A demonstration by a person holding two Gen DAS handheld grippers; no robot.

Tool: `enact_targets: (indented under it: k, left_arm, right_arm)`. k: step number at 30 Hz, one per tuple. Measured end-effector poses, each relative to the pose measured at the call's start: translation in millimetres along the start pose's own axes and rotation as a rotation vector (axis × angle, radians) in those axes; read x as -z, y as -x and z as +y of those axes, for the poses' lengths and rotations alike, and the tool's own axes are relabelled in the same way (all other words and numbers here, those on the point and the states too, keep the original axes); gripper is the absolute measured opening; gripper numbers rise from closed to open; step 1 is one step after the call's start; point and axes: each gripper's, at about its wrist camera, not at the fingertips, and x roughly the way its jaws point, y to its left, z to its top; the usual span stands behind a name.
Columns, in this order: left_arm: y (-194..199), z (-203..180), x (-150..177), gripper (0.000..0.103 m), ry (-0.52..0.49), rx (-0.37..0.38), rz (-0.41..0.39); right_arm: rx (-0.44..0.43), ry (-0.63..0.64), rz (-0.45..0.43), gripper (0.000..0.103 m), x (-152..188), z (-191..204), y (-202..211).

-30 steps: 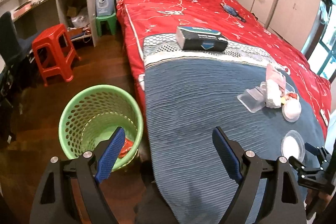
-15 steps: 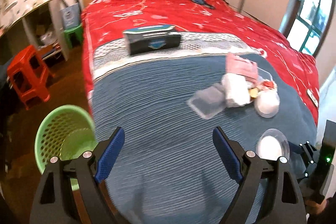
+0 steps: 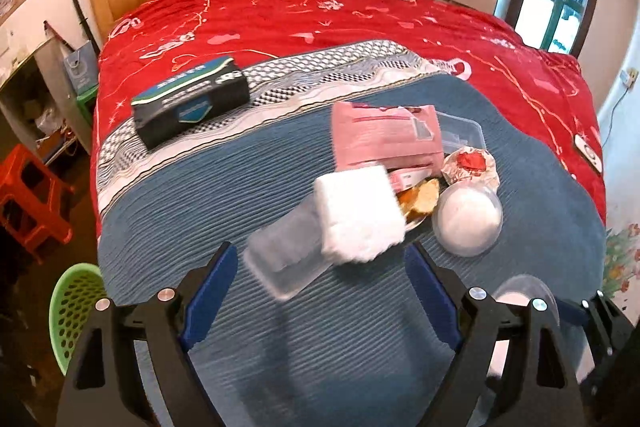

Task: Collect trash
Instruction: 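Grasp the clear lid with the right tool while the left tool grasps the white foam block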

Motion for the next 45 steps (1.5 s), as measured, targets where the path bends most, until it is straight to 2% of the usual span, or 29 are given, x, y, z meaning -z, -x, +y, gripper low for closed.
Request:
enact_targets:
  k: [3, 9, 18, 20, 22, 23, 26, 30, 35, 45]
  left_arm:
    - [-10.4, -11.0, -7.7, 0.086, -0.005, -0.012, 0.013]
    - [-35.7, -30.3, -19.9, 0.086, -0.021, -0.102, 0.049]
    - [-60.7, -31.7, -23.7, 0.085, 0.015, -0.179, 0.099]
    - [-62.6, -33.1, -23.5, 0.078, 0.017, -0.159, 0.098]
    - [-63.0, -35.1, -23.2, 0.063, 0.015, -0.127, 0.095]
    - [-62.3, -36.7, -22.9, 0.059, 0.009, -0.110, 0.091]
    - [-56.5, -40.3, -21.0, 0.050, -0.013, -0.106, 0.063]
    - [-44.7, -34.3, -18.0, 0.039, 0.003, -0.057, 0.049]
    - [-30.3, -23.1, -10.1, 0.034, 0.018, -0.024, 0.027]
    - [6.0, 2.5, 4.5, 0.034, 0.082, 0.046, -0.028]
  right_arm:
    - [-0.006, -0.010, -0.003, 0.093, 1.0, -4.9, 2.4]
    - [-0.023, -0.020, -0.009, 0.092, 5.2, -13.2, 7.4]
    - [-0.033, -0.030, -0.016, 0.093, 7.5, -16.6, 9.3]
    - [-0.034, -0.030, -0.017, 0.093, 7.9, -16.6, 9.7]
    - [-0.032, -0.027, -0.016, 0.093, 7.8, -16.6, 9.8]
    - [-0.030, -0.026, -0.015, 0.093, 8.0, -16.5, 10.1]
    - [-0.028, -0.029, -0.016, 0.093, 8.2, -16.1, 11.2]
    - [-0.032, -0.033, -0.018, 0.093, 7.2, -15.0, 13.5]
    - [-0.027, -0.026, -0.025, 0.092, 4.7, -11.0, 17.0]
    - [-0.044, -0.016, -0.041, 0.092, -3.8, 1.0, 24.4]
